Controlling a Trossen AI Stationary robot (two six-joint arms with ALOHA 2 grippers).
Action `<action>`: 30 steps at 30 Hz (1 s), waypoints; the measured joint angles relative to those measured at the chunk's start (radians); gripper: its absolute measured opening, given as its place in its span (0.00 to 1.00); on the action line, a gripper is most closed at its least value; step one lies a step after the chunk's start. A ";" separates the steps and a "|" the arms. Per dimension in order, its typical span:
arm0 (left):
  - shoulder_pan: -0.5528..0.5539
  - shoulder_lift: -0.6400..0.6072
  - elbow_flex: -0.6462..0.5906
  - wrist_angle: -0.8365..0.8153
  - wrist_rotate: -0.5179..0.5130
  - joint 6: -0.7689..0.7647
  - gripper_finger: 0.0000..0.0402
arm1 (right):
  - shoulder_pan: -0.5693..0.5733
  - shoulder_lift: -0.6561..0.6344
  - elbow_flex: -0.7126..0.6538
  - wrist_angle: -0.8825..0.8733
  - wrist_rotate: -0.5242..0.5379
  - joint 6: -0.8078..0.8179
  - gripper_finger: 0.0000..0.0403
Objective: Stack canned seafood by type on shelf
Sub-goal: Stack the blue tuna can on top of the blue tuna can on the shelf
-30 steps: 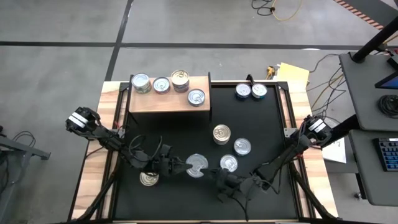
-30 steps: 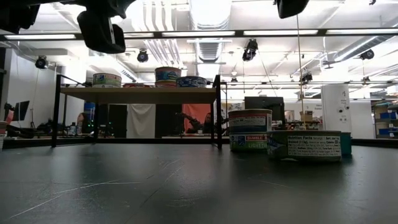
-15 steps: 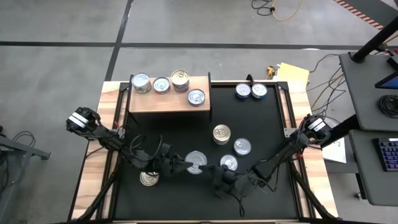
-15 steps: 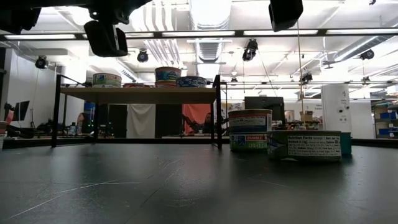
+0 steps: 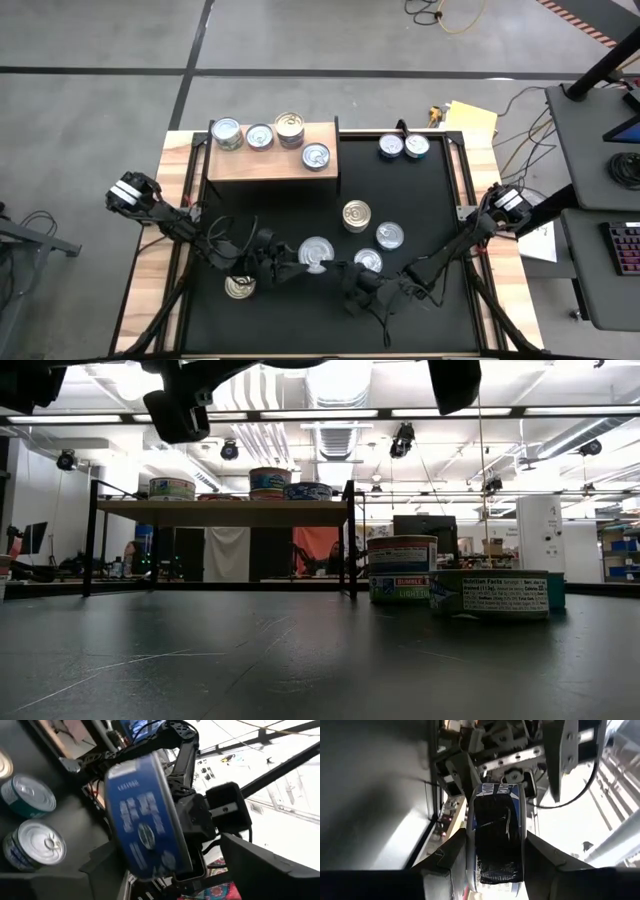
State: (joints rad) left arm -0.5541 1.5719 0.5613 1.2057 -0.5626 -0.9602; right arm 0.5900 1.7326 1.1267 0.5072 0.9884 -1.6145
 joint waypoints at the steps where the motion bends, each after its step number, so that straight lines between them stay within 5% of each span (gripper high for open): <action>1: 0.000 -0.002 0.000 0.002 0.000 0.024 0.76 | 0.000 -0.002 0.000 0.000 0.013 0.002 0.34; 16: 0.005 -0.055 0.000 -0.004 -0.064 0.621 0.81 | -0.003 -0.072 0.005 0.029 0.076 0.127 0.34; 30: 0.008 -0.055 -0.001 -0.102 -0.161 0.689 0.81 | -0.040 -0.078 0.005 0.038 0.169 0.188 0.34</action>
State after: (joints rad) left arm -0.5461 1.5166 0.5602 1.1034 -0.7237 -0.2710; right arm 0.5503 1.6550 1.1313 0.5456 1.1569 -1.4266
